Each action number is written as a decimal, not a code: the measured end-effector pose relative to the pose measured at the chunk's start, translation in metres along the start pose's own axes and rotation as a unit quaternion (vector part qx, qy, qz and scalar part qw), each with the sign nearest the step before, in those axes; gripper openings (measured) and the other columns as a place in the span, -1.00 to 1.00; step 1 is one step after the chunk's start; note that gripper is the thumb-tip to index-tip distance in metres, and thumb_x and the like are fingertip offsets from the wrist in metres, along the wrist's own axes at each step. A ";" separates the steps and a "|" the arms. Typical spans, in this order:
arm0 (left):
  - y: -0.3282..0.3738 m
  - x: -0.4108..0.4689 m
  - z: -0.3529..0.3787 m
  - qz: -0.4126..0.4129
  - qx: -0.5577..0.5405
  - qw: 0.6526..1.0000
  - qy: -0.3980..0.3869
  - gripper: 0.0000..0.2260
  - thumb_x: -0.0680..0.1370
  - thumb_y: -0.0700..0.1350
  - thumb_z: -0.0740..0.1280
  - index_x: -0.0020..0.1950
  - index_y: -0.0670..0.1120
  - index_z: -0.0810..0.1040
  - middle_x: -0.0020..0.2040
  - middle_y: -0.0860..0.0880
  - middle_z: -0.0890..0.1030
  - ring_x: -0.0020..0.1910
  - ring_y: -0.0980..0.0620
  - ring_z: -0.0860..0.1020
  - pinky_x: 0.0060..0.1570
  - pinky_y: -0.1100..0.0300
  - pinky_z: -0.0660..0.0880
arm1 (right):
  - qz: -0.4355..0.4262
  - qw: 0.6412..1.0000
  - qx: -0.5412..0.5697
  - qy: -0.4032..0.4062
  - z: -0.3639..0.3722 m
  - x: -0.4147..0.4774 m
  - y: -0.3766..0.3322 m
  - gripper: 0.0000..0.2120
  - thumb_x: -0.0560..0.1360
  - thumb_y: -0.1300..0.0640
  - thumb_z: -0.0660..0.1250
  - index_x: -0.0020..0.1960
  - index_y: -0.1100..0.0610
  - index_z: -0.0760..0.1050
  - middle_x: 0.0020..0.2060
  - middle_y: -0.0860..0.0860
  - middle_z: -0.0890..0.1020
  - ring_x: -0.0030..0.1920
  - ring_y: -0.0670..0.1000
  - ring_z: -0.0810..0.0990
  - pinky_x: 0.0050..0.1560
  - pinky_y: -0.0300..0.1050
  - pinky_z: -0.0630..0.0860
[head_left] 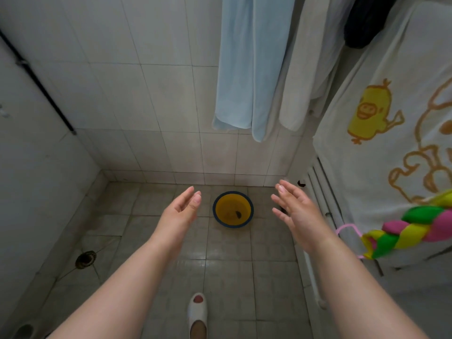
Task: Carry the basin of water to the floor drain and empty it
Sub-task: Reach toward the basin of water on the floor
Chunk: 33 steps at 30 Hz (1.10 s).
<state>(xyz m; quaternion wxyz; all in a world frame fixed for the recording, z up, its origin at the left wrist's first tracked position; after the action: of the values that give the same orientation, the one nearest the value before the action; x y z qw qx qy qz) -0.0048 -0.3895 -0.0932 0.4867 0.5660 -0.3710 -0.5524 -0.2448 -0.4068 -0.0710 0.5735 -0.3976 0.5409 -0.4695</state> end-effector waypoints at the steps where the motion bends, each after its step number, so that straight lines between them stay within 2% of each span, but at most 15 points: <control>1: 0.001 0.009 -0.002 -0.001 0.002 1.000 -0.004 -0.35 0.34 0.20 0.38 0.39 0.07 0.35 0.35 0.07 0.48 0.33 0.10 0.43 0.38 0.04 0.31 | 0.000 1.000 -0.001 0.004 0.003 0.007 -0.001 -0.52 0.54 0.02 0.22 0.43 0.06 0.26 0.23 -0.09 0.44 0.24 -0.06 0.46 0.17 -0.12 0.45; 7: 0.016 0.080 -0.019 -0.017 0.024 0.999 -0.015 -0.38 0.35 0.23 0.38 0.37 0.10 0.36 0.36 0.09 0.47 0.33 0.12 0.42 0.40 -0.01 0.29 | 0.009 1.000 0.006 0.027 0.027 0.069 -0.008 -0.53 0.54 0.02 0.22 0.42 0.07 0.27 0.24 -0.07 0.45 0.26 -0.05 0.46 0.17 -0.13 0.45; 11: 0.026 0.127 -0.027 -0.014 0.032 0.999 -0.025 -0.37 0.35 0.17 0.34 0.40 0.06 0.35 0.35 0.05 0.48 0.31 0.10 0.44 0.37 0.03 0.32 | 0.012 0.999 0.022 0.045 0.044 0.109 -0.008 -0.55 0.55 0.06 0.21 0.42 0.10 0.28 0.20 -0.05 0.46 0.25 -0.03 0.46 0.25 -0.04 0.43; 14: 0.028 0.154 -0.032 -0.020 0.044 0.998 -0.027 -0.34 0.30 0.20 0.35 0.38 0.07 0.37 0.33 0.04 0.50 0.29 0.09 0.46 0.38 -0.01 0.32 | 0.017 0.998 0.021 0.051 0.056 0.133 -0.003 -0.55 0.55 0.05 0.21 0.42 0.10 0.28 0.20 -0.05 0.46 0.26 -0.03 0.45 0.28 -0.01 0.41; 17: 0.026 0.181 -0.036 -0.034 0.042 0.998 -0.019 -0.42 0.39 0.13 0.34 0.39 0.04 0.36 0.32 0.01 0.51 0.29 0.07 0.46 0.38 0.00 0.32 | 0.028 0.998 0.017 0.057 0.062 0.157 0.004 -0.53 0.54 0.03 0.23 0.42 0.08 0.27 0.25 -0.04 0.45 0.27 -0.02 0.46 0.27 -0.01 0.42; 20: 0.019 0.202 -0.036 -0.048 0.044 0.998 -0.011 -0.52 0.49 0.02 0.31 0.40 0.00 0.35 0.34 -0.02 0.49 0.30 0.05 0.45 0.36 0.03 0.34 | 0.051 0.997 0.016 0.056 0.061 0.179 0.012 -0.52 0.54 0.02 0.23 0.42 0.07 0.27 0.25 -0.04 0.44 0.26 -0.03 0.46 0.23 -0.06 0.43; 25: 0.007 0.230 -0.023 -0.075 0.053 0.996 -0.008 -0.50 0.50 0.03 0.30 0.42 -0.01 0.31 0.36 0.01 0.46 0.32 0.06 0.43 0.38 0.04 0.32 | 0.080 0.995 0.012 0.051 0.050 0.215 0.020 -0.52 0.54 0.02 0.22 0.42 0.09 0.26 0.19 -0.06 0.45 0.24 -0.04 0.46 0.18 -0.11 0.43; 29: -0.007 0.251 -0.005 -0.102 0.044 0.994 0.013 -0.49 0.50 0.05 0.30 0.43 0.01 0.30 0.40 0.00 0.43 0.33 0.03 0.43 0.40 -0.01 0.29 | 0.110 0.993 0.011 0.042 0.036 0.243 0.028 -0.54 0.54 0.03 0.22 0.42 0.09 0.28 0.24 -0.04 0.45 0.24 -0.02 0.46 0.19 -0.09 0.43; 33: -0.019 0.271 0.014 -0.131 0.039 0.990 0.035 -0.51 0.53 -0.02 0.28 0.44 -0.03 0.28 0.39 -0.05 0.44 0.34 0.02 0.42 0.39 0.03 0.30 | 0.131 0.990 0.010 0.045 0.018 0.271 0.032 -0.57 0.56 0.07 0.20 0.40 0.09 0.29 0.15 -0.07 0.48 0.23 -0.02 0.46 0.18 -0.10 0.43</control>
<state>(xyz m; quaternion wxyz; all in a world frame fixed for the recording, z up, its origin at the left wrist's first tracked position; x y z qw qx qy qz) 0.0097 -0.6458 -0.1820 0.4006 0.6473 -0.2975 -0.5762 -0.2304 -0.6629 -0.1673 0.6088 -0.2964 0.6088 -0.4134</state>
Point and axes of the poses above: each hand's wrist, its own x-axis towards the middle knuckle, its own z-axis out of the palm, y = z × x, the point moved 1 cm from there along x, towards the middle knuckle
